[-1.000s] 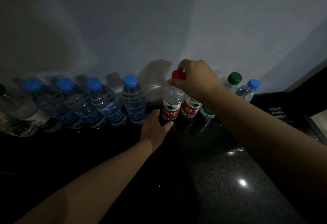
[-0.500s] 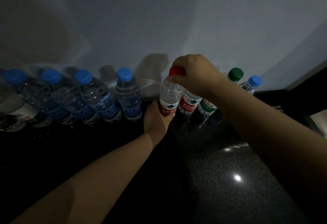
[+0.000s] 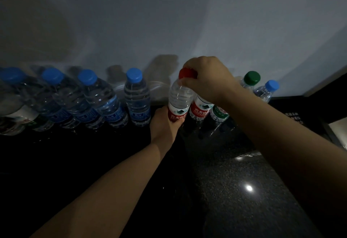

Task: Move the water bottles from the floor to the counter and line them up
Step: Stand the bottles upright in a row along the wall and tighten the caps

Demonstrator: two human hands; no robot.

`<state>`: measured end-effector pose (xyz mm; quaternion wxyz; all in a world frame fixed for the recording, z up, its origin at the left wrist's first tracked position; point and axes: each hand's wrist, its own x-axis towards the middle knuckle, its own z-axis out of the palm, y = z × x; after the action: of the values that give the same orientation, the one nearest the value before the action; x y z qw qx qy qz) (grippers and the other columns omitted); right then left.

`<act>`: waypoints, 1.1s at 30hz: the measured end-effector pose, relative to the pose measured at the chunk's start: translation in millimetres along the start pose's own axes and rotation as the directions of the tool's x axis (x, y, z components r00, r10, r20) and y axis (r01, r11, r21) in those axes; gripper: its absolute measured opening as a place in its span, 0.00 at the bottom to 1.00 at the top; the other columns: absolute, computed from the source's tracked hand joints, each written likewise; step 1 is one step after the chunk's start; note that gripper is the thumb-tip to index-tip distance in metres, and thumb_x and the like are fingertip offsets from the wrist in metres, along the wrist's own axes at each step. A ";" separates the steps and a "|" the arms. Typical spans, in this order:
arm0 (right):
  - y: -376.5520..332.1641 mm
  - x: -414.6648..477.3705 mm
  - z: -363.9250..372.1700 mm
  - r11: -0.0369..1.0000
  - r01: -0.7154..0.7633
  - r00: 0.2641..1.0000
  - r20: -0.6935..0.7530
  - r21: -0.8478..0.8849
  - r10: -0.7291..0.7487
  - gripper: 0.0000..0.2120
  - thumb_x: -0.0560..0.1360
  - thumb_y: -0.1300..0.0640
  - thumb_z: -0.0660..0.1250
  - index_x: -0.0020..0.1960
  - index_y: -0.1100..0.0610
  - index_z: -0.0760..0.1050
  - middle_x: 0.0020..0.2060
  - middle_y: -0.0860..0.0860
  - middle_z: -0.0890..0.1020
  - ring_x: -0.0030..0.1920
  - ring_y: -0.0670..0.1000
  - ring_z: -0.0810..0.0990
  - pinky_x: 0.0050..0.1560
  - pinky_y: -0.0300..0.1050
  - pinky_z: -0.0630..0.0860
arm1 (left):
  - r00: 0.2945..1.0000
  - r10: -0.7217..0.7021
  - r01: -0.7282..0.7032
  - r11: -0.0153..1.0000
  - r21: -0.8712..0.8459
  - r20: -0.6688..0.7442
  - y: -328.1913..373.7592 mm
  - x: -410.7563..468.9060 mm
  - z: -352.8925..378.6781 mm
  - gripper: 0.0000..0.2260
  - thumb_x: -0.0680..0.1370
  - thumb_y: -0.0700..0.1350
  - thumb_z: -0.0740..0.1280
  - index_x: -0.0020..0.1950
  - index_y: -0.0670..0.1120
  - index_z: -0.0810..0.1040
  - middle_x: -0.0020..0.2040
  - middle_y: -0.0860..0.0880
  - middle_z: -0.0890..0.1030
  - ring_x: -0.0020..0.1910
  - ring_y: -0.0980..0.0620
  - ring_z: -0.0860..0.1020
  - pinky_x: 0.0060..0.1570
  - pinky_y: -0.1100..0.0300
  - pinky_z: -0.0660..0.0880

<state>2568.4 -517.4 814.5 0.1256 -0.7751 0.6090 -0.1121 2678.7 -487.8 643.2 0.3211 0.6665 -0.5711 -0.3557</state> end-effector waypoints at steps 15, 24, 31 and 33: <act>-20.1 -7.4 6.8 0.998 0.046 0.999 0.002 -0.038 -0.046 0.18 0.77 0.49 0.66 0.61 0.59 0.76 0.54 0.56 0.80 0.53 0.54 0.77 0.56 0.52 0.75 | 0.989 -0.132 0.132 0.991 -0.002 -0.065 -6.4 -11.8 -8.8 0.24 0.71 0.47 0.76 0.64 0.44 0.76 0.62 0.47 0.80 0.62 0.49 0.77 0.64 0.54 0.73; -27.3 -7.4 11.1 0.998 0.056 0.998 -0.016 -0.027 -0.057 0.18 0.77 0.50 0.66 0.62 0.59 0.75 0.55 0.56 0.80 0.54 0.54 0.77 0.57 0.50 0.75 | 0.950 -0.302 0.303 0.953 0.006 -0.080 -3.1 -15.1 -9.4 0.24 0.71 0.54 0.75 0.60 0.40 0.78 0.59 0.44 0.81 0.58 0.48 0.79 0.59 0.54 0.76; -33.6 -3.5 15.1 0.998 0.070 0.997 -0.024 -0.003 -0.070 0.18 0.77 0.50 0.66 0.62 0.59 0.76 0.55 0.56 0.80 0.55 0.55 0.78 0.57 0.53 0.74 | 0.943 -0.313 0.317 0.948 0.023 -0.116 -8.2 -13.8 -17.0 0.25 0.71 0.55 0.73 0.61 0.41 0.78 0.61 0.44 0.80 0.60 0.48 0.78 0.60 0.56 0.74; -35.5 -2.0 16.4 0.998 0.063 0.998 -0.019 -0.011 -0.063 0.18 0.77 0.49 0.66 0.63 0.59 0.75 0.56 0.56 0.80 0.55 0.55 0.78 0.58 0.53 0.75 | 0.938 -0.330 0.333 0.943 0.008 -0.110 -9.7 -13.3 -18.3 0.25 0.71 0.55 0.74 0.62 0.41 0.77 0.62 0.44 0.80 0.61 0.48 0.77 0.61 0.56 0.74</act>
<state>2605.8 -506.5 810.7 0.1121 -0.7935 0.5859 -0.1203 2698.0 -472.9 646.5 0.2782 0.7754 -0.4373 -0.3608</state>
